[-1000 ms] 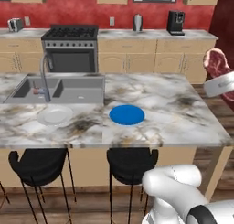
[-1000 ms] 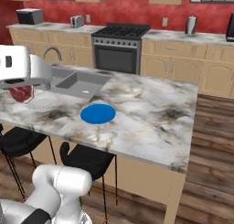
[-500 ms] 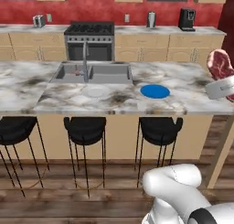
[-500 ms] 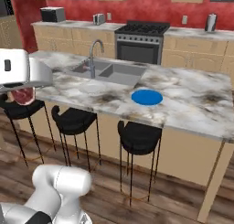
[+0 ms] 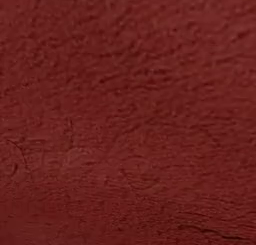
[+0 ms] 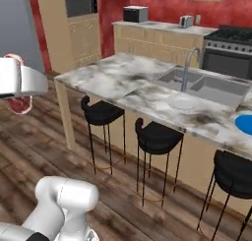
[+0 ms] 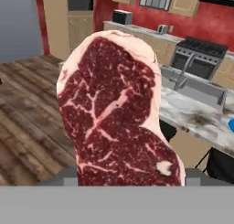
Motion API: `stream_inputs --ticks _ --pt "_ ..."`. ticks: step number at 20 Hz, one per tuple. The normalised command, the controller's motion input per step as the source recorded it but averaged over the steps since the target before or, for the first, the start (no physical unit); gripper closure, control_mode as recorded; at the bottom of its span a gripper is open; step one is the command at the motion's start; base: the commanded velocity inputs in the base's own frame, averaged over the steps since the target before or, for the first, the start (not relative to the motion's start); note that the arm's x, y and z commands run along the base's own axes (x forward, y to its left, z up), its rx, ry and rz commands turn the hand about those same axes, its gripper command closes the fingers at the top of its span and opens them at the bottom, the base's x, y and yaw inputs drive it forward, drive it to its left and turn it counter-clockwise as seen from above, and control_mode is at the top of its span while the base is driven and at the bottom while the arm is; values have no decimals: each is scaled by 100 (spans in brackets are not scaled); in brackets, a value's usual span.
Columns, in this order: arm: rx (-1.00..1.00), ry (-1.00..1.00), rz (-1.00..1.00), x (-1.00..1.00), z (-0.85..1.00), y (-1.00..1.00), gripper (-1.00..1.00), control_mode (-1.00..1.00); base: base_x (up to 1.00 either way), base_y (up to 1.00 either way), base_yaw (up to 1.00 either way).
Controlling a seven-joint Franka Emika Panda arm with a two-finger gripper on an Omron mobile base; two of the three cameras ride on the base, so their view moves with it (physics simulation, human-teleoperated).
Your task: Transport the steak and avocado to the fridge. Place the steak on the rack containing meat and place the avocado on the rack containing the vegetable, ensuring meats and vegetables are on different racks.
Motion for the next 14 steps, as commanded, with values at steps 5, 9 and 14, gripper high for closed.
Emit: stream_inputs --ticks 5,9,14 --pt "0 0 0 0 0 0 100 100 0 8 100" --pt "0 0 0 0 0 0 100 100 0 0 100" --pt "0 0 0 0 0 0 100 100 37 -13 81"
